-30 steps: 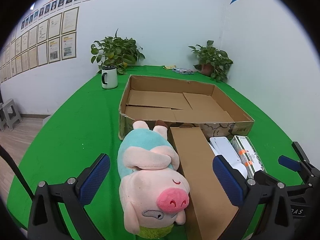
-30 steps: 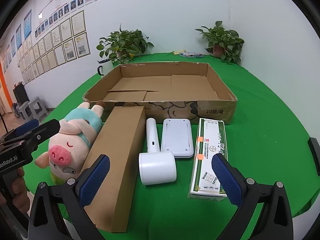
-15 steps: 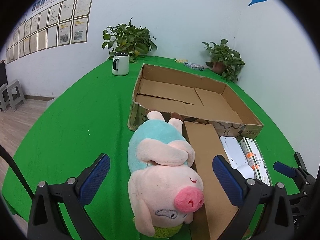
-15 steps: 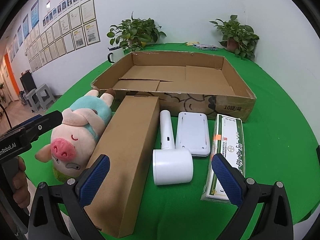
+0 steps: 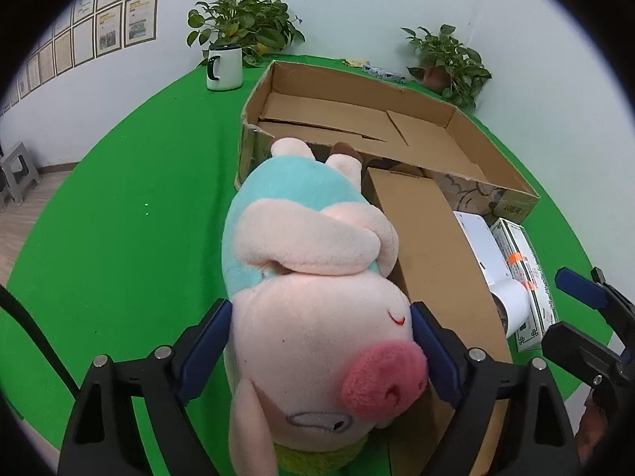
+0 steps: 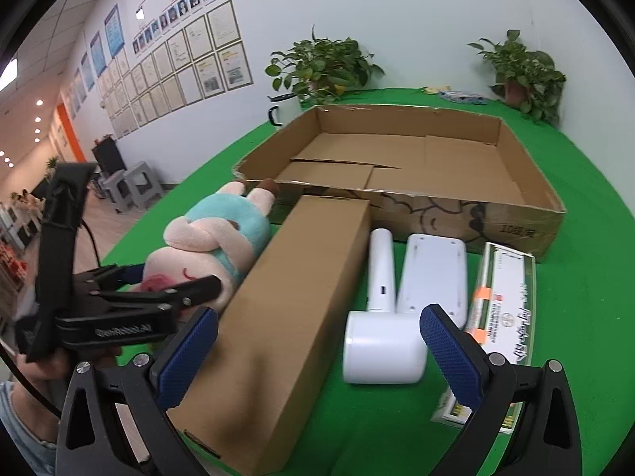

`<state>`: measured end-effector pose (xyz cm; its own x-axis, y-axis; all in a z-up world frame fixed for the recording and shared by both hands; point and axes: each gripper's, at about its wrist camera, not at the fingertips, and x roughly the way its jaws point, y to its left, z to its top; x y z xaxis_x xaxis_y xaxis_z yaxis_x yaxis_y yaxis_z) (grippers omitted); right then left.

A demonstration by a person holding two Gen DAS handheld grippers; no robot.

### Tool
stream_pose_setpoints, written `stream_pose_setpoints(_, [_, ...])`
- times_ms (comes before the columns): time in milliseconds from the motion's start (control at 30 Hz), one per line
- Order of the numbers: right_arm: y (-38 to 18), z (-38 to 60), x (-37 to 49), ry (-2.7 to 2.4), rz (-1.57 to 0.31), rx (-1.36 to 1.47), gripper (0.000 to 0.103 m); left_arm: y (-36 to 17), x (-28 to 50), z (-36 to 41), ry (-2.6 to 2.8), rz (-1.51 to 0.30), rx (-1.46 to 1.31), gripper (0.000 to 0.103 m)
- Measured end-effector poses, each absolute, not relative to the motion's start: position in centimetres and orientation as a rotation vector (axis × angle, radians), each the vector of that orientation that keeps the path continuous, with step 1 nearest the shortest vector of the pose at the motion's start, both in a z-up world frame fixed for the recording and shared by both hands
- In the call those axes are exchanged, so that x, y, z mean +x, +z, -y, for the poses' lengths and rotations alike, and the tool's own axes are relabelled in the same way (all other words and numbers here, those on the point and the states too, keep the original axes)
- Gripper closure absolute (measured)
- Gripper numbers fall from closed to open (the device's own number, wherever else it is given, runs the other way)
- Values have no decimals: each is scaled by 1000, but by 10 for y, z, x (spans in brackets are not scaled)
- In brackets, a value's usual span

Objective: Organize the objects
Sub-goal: 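Close the left gripper on the plush pig and lift it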

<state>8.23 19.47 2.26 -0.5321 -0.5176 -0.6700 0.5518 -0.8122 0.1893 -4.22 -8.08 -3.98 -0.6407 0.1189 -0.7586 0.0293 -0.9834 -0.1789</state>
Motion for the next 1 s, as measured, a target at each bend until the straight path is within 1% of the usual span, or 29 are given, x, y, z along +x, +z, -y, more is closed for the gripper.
stream_pose_setpoints(33, [22,-193,81,-2296,-44,998,0,-39,-42,82,2787,262,-1306,19])
stream_pose_setpoints(100, [22,-191,80,-2276,-18,1011,0,-38,-40,84,2784,254,-1297,26])
stream_pose_setpoints(200, [24,-186,76,-2226,41,1031,0,-36,-37,90,2773,275,-1282,31])
stream_pose_setpoints(300, [31,-174,73,-2189,53,1035,0,-35,-30,99,2768,323,-1262,34])
stream_pose_setpoints(500, [48,-134,56,-2046,94,1044,0,-32,-6,116,2800,310,-1258,36])
stream_pose_setpoints(600, [51,-100,52,-1944,99,1063,1,-34,8,129,2802,367,-1247,36])
stream_pose_setpoints(700, [42,-63,51,-1859,74,1117,1,-35,18,138,2800,425,-1219,36])
stream_pose_setpoints(767, [25,-36,50,-1799,63,1194,4,-36,22,141,2799,455,-1205,36])
stream_pose_setpoints(800, [21,-31,51,-1789,61,1211,6,-36,23,143,2797,468,-1200,36])
stream_pose_setpoints(900, [4,-11,52,-1762,53,1279,6,-39,24,150,2789,528,-1190,36])
stream_pose_setpoints(1000, [2,1,58,-1756,53,1303,6,-42,25,158,2771,588,-1168,36])
